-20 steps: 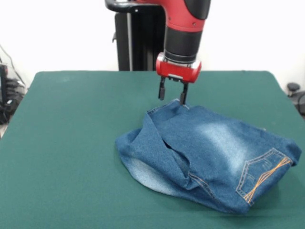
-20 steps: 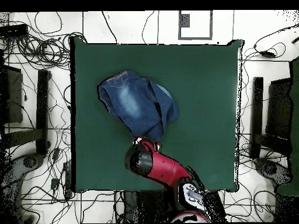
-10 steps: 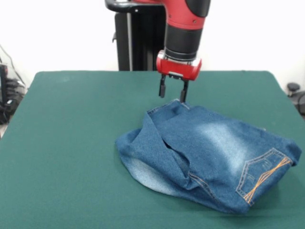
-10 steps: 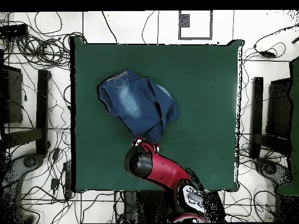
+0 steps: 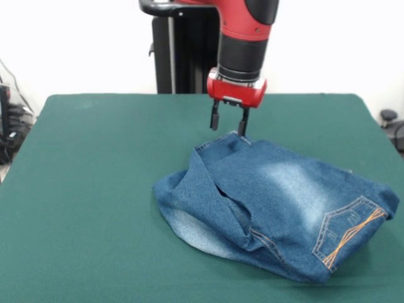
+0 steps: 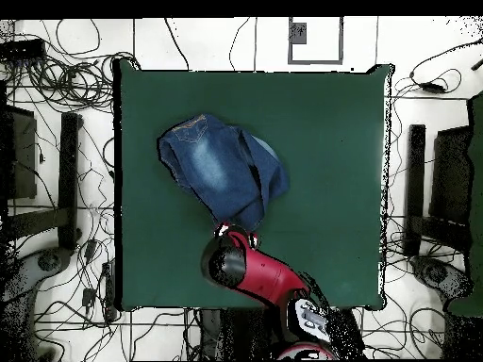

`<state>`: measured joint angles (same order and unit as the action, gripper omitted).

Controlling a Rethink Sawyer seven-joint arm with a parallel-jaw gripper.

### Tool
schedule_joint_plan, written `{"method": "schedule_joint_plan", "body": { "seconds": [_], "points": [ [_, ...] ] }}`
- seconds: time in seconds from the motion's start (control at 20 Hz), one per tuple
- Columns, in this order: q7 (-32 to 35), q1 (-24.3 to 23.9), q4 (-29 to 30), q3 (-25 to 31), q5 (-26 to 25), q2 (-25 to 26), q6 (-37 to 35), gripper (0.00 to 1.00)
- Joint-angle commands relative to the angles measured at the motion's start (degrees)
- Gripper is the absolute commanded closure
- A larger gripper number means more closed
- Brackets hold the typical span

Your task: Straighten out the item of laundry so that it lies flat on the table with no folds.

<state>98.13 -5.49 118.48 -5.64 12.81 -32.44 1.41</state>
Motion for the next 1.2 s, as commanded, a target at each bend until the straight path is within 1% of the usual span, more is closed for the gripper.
{"method": "schedule_joint_plan", "body": {
  "seconds": [0.05, 1.2],
  "points": [
    [17.2, 0.3, 2.0, 5.7, 3.7, 3.6, 3.4, 0.0],
    [17.6, 0.4, 3.0, 4.7, 3.8, 3.3, 3.8, 0.0]
  ]
}}
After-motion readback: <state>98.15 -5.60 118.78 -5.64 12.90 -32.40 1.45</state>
